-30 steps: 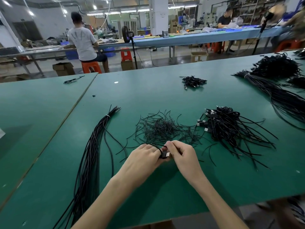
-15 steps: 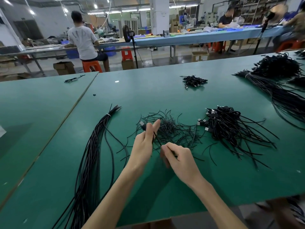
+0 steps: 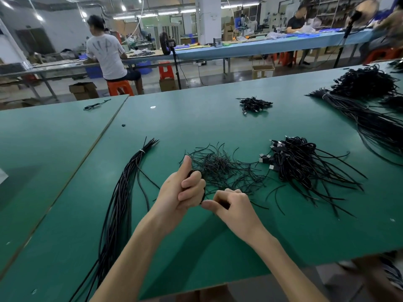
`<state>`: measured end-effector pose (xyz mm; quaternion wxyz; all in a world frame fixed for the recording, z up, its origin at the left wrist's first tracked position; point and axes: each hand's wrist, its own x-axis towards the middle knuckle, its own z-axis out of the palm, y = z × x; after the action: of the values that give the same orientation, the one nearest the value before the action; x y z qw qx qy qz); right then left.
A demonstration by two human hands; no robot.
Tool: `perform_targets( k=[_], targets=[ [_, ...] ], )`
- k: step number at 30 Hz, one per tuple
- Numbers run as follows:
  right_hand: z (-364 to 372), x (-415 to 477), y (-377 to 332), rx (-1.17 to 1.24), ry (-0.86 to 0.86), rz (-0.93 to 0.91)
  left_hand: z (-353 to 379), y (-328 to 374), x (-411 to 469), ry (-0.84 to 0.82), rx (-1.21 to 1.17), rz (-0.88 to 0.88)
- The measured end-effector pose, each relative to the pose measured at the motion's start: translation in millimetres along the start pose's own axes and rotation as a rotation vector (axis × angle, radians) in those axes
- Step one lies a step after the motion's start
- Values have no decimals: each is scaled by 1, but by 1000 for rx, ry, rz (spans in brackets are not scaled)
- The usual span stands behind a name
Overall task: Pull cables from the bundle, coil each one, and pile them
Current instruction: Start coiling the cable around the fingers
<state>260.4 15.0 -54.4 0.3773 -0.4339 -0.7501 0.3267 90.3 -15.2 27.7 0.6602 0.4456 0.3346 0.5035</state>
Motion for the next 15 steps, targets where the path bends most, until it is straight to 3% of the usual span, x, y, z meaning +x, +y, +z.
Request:
perform_targets(
  k=[2, 7, 10, 12, 15],
  targets=[
    [0, 0, 1, -2, -13, 11, -6, 6, -6, -21, 44, -2],
    [-1, -1, -1, 9, 5, -13, -25, 26, -16, -197, -409, -2],
    [-2, -1, -2, 20, 58, -35, -30, 26, -21, -219, -406, -46],
    [-3, -1, -3, 17, 83, -35, -33, 22, -23, -195, -221, -90],
    [-1, 0, -3, -22, 85, -25, -28, 18, -25, -101, 526, -108]
  ],
)
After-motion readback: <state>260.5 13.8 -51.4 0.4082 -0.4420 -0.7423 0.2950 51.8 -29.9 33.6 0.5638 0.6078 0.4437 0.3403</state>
